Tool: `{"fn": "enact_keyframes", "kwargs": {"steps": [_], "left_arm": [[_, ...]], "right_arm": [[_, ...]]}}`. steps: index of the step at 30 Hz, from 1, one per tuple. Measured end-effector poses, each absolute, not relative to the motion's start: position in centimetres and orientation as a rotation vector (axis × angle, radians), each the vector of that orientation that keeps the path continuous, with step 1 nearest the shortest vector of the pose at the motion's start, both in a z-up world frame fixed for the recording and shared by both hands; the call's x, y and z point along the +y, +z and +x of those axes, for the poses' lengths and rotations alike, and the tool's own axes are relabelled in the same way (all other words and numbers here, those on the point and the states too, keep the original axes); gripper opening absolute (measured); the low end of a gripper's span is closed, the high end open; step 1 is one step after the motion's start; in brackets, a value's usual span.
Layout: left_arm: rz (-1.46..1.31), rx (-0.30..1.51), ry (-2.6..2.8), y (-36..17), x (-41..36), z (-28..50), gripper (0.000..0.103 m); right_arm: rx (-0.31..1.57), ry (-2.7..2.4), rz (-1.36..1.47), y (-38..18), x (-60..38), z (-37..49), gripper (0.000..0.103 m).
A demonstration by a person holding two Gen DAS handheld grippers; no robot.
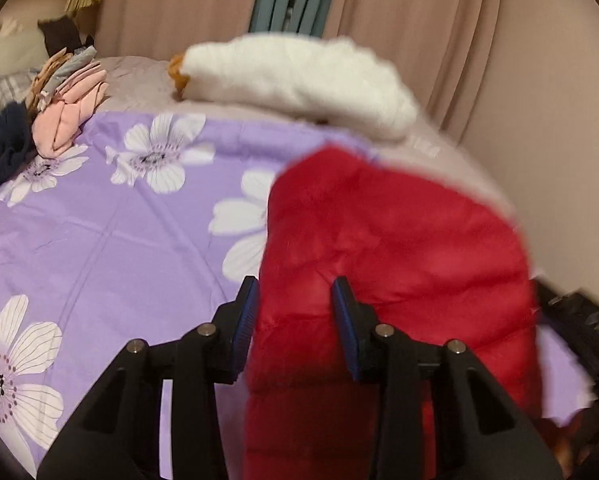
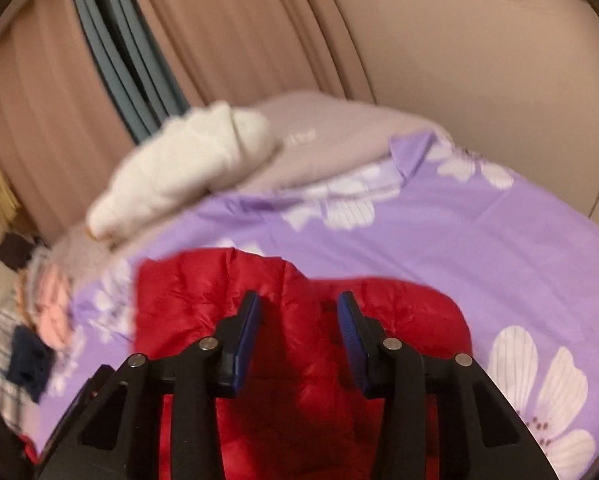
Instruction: Fold large clothes
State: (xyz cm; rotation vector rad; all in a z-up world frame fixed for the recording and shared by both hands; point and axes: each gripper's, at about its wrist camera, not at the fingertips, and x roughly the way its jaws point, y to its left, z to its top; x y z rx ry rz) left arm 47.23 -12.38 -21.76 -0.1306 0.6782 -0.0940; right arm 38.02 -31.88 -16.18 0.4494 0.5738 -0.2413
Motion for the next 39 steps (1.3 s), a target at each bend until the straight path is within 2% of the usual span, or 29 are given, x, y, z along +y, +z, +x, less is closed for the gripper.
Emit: {"fn": "enact_keyframes", "kwargs": {"steps": [3, 5, 8, 39], "left_arm": [[-0.064, 0.707, -0.022, -25.5, -14.1, 48.9, 0.036], [-0.119, 0.663, -0.035, -26.3, -13.8, 48.7, 0.036], [-0.056, 0.588, -0.005, -26.9, -14.9, 48.0, 0.035], [-0.083, 0.597, -0.010, -28.1, -14.9, 48.9, 0.039]], "right_arm": [[0.620, -0.260, 0.457, -19.7, -32.1, 39.1, 0.043], [0.606, -0.258, 0.454, -21.8, -32.2, 39.3, 0.043], [0.562, -0.276, 0.450, -23.7, -32.2, 39.0, 0.043], [0.512, -0.302, 0.446, -24.6, -32.3, 38.9, 0.042]]}}
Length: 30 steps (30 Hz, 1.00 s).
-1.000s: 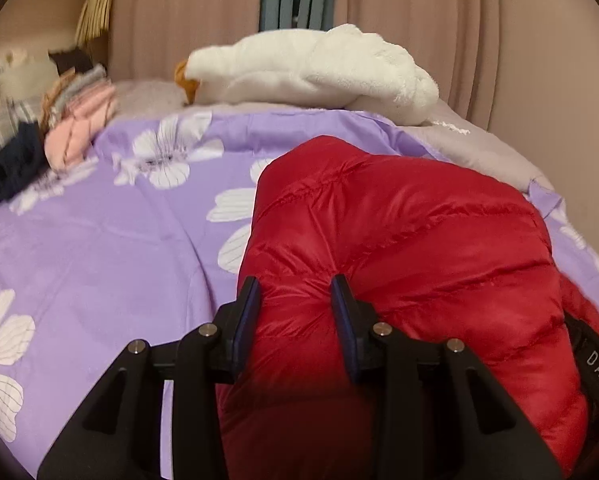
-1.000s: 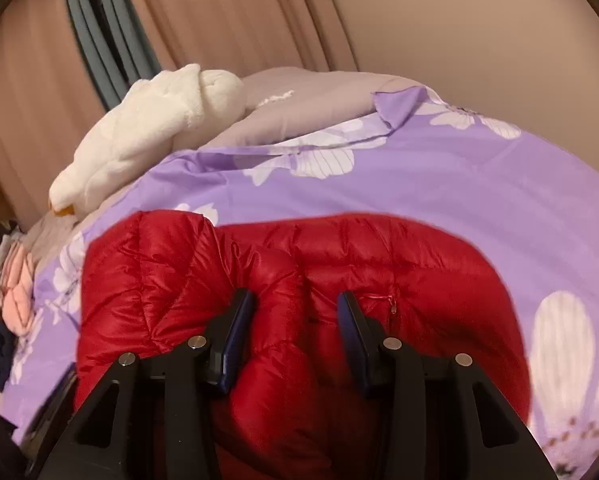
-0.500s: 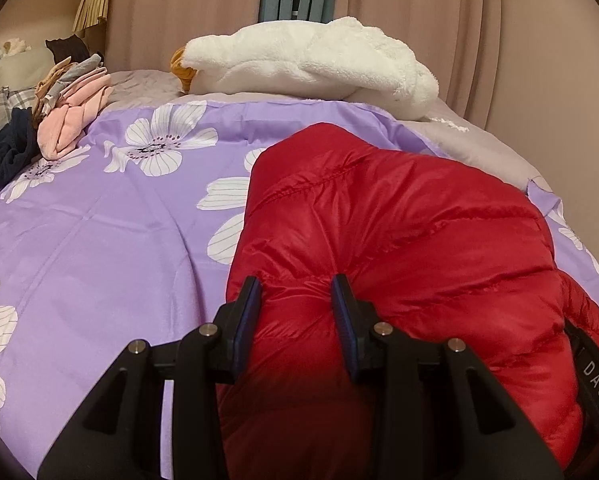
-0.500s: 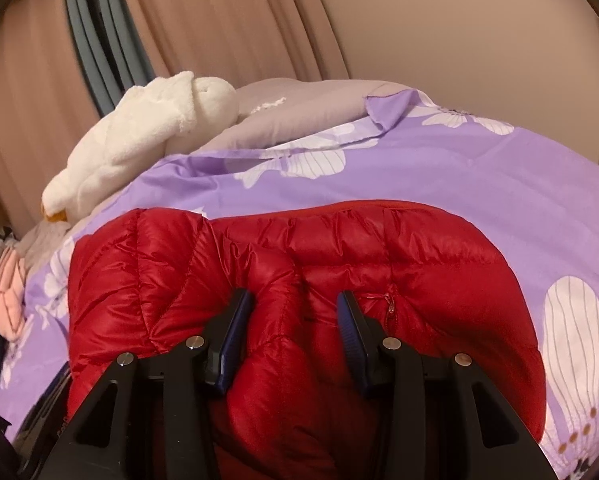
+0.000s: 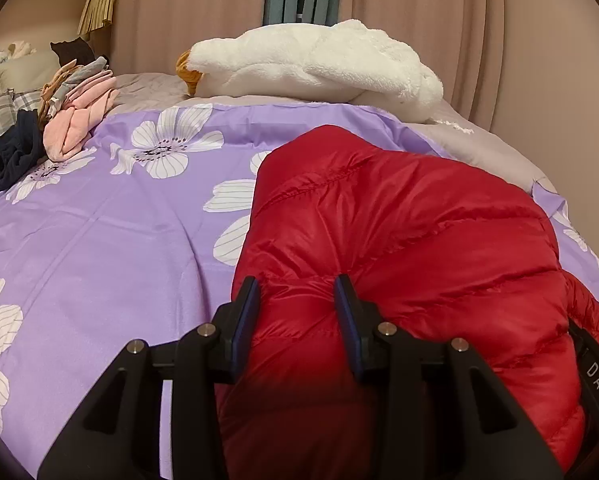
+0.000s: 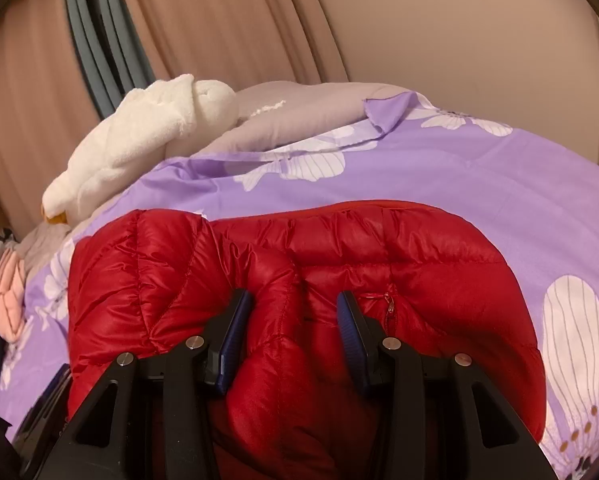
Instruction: Fold large clothes
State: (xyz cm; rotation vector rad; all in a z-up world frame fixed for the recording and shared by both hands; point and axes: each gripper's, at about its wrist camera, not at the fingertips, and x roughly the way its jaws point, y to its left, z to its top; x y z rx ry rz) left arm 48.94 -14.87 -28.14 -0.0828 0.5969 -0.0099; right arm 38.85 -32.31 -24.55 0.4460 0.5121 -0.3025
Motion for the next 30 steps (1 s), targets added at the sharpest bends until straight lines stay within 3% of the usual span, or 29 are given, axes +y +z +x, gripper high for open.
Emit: {"fn": "enact_keyframes", "kwargs": {"steps": [22, 23, 27, 28, 30], "left_arm": [[-0.090, 0.605, -0.001, -28.2, -14.9, 49.2, 0.043], [-0.095, 0.607, -0.001, -28.1, -14.7, 49.2, 0.044], [-0.120, 0.742, -0.052, -26.5, -12.4, 49.5, 0.069], [-0.138, 0.758, -0.079, -26.0, -11.5, 49.2, 0.071], [-0.213, 0.771, -0.115, -24.6, -8.7, 48.0, 0.071]], "right_arm": [[0.493, -0.310, 0.452, -24.6, -32.4, 39.2, 0.042], [0.496, -0.309, 0.450, -24.5, -32.3, 39.2, 0.043], [0.552, -0.250, 0.521, -23.7, -33.4, 38.6, 0.047], [0.594, -0.224, 0.537, -23.1, -33.7, 38.3, 0.047], [0.638, -0.187, 0.569, -21.7, -34.3, 36.9, 0.061]]}}
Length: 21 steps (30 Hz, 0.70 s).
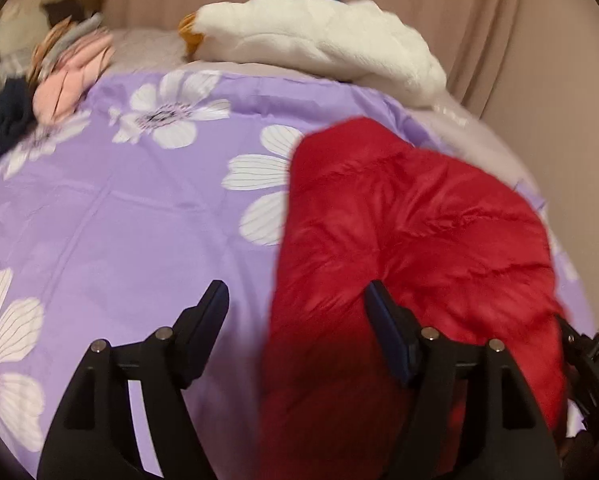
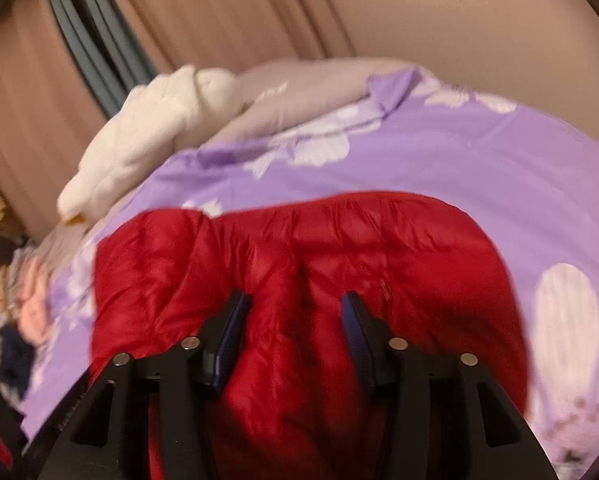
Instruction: Fold large clothes
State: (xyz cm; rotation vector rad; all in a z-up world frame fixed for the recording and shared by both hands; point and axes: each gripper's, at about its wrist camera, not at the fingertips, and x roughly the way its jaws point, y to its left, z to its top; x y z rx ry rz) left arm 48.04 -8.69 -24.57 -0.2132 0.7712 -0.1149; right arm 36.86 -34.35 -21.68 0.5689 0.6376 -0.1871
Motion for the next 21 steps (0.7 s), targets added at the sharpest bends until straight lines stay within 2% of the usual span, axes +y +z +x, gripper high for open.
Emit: {"fn": "enact_keyframes", "kwargs": {"steps": [1, 2, 3, 7, 12, 21], "left_arm": [[-0.244, 0.773, -0.141, -23.9, -7.5, 47.4, 0.072], [-0.264, 0.774, -0.163, -23.4, -6.8, 46.9, 0.072], [-0.294, 0.778, -0.190, -22.9, -5.8, 46.2, 0.076], [-0.394, 0.775, -0.263, -21.0, -2.9, 43.8, 0.086], [-0.370, 0.797, -0.323, -20.3, -2.2, 42.0, 0.094], [-0.475, 0.943, -0.414, -24.7, -2.9, 43.0, 0.095]], "right_arm": [[0.649, -0.177, 0.587, -20.8, -34.7, 35.8, 0.067], [0.665, -0.194, 0.595, -20.2, -35.0, 35.0, 0.085], [0.675, -0.227, 0.603, -19.4, -35.3, 33.9, 0.094], [0.617, -0.236, 0.649, -17.5, -36.0, 29.8, 0.094], [0.660, -0.202, 0.721, -18.2, -37.0, 27.6, 0.094], [0.749, 0.030, 0.951, -21.6, -36.4, 29.0, 0.094]]}}
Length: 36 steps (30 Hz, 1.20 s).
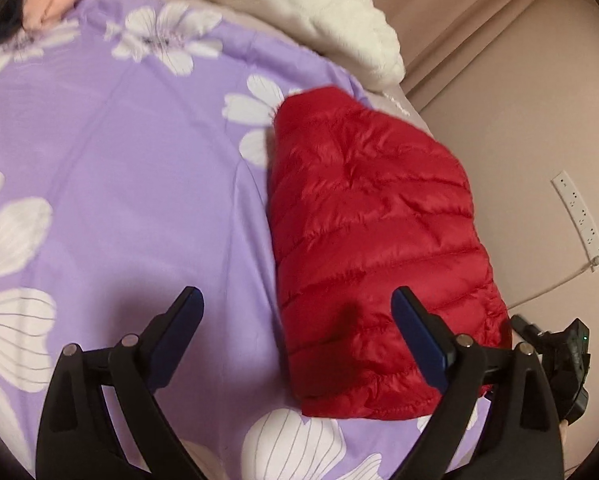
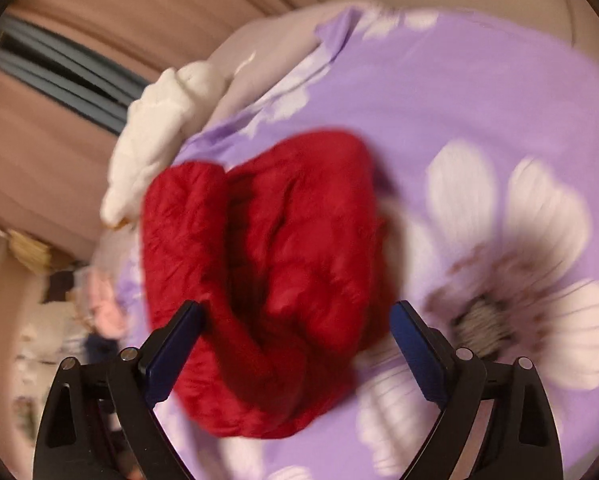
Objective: Fold large clothes
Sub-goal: 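Grasp the folded jacket bundle with both tools and lift it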
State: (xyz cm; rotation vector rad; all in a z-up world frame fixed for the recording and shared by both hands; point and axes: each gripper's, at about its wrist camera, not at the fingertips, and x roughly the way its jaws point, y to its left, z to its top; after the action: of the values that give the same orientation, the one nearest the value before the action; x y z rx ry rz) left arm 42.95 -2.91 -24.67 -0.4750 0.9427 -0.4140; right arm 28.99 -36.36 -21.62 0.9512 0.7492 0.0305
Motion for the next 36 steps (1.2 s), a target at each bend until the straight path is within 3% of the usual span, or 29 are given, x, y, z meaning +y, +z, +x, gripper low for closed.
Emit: {"fn": "enact_keyframes", "kwargs": {"steps": [6, 10, 16, 21, 23, 29, 36], "left_arm": [[-0.617, 1.042, -0.550, -27.5, -4.3, 45.8, 0.095], [-0.800, 1.155, -0.713, -31.1, -5.9, 48.1, 0.101], [-0.553, 1.089, -0.835, -30.5, -10.0, 48.8, 0.097], [-0.542, 1.029, -0.773, -30.4, -10.3, 48.4, 0.078], [-0.484, 0.988, -0.754, -29.3, -10.5, 47.4, 0.073], [-0.265, 0.816, -0.703, -24.5, -11.7, 43.1, 0.064], [-0.264, 0.675, -0.749, -19.2, -9.1, 38.9, 0.063]], "right_arm": [[0.832, 0.006, 0.865, -23.5, -35.2, 33.3, 0.099], [0.820, 0.163, 1.114, -29.1, -36.3, 35.0, 0.102], [0.838, 0.242, 0.839, -28.2, -33.6, 37.6, 0.101], [0.732, 0.260, 0.935, -29.7, -34.3, 37.4, 0.063], [0.716, 0.267, 0.946, -29.9, -34.3, 37.1, 0.057], [0.652, 0.277, 0.889, -27.2, -32.8, 35.4, 0.044], [0.511, 0.355, 0.835, -22.2, -30.3, 32.9, 0.044]]}}
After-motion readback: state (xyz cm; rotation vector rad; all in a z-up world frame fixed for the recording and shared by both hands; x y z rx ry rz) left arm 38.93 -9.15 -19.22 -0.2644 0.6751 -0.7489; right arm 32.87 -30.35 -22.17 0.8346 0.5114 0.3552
